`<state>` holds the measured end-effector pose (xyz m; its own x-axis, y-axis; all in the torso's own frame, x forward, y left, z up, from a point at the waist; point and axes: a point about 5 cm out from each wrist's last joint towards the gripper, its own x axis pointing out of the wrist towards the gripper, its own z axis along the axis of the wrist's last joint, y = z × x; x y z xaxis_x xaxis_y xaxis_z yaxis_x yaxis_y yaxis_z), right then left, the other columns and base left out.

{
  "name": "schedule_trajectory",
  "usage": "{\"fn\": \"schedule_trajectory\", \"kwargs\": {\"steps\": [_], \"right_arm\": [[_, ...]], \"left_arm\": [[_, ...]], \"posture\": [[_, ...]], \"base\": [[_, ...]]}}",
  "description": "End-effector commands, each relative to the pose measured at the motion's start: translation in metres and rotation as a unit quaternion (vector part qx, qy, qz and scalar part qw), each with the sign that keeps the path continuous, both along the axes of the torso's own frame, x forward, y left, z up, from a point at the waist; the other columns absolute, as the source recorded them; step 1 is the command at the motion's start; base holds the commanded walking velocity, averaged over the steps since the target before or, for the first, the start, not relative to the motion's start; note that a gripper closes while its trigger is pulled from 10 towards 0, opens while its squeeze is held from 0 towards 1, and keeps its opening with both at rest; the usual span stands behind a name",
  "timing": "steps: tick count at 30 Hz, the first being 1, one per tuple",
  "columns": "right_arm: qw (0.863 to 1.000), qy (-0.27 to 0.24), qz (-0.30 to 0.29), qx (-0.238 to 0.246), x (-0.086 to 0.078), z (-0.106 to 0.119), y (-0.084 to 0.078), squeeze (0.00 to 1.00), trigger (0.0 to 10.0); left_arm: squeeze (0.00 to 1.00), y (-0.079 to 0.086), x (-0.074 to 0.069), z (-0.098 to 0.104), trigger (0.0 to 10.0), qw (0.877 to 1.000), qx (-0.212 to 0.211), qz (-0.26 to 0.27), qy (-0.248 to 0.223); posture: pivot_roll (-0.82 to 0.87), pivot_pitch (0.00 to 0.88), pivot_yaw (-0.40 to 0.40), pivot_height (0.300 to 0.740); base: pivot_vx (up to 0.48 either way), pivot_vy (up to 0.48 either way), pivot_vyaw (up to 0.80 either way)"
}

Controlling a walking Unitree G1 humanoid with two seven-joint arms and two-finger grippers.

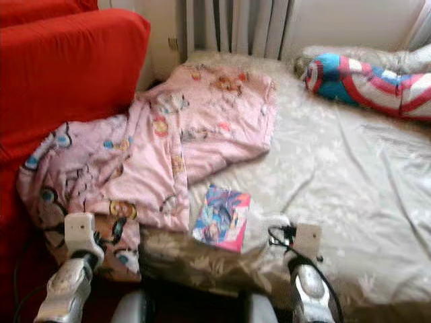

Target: Clean up the room

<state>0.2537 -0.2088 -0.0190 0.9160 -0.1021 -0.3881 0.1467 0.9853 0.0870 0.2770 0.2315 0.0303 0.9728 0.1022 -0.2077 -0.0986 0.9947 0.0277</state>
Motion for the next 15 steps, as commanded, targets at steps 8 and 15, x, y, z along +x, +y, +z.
{"fn": "schedule_trajectory", "kwargs": {"steps": [8, 15], "right_arm": [[0.994, 0.103, 0.023, -0.016, -0.022, -0.027, 0.005, 0.00, 10.0], [0.980, 0.196, 0.002, -0.031, -0.047, -0.045, -0.006, 0.00, 10.0]], "left_arm": [[0.00, 0.005, -0.016, -0.040, 10.0, 0.991, -0.043, 0.024, 0.123], [0.00, 0.003, -0.044, -0.073, 10.0, 0.969, -0.033, 0.030, 0.244]], "posture": [[0.03, 0.000, -0.062, 0.705], [0.04, 0.000, -0.070, 0.709]], "base": [[0.000, 0.000, 0.00], [0.000, 0.000, 0.00]]}}
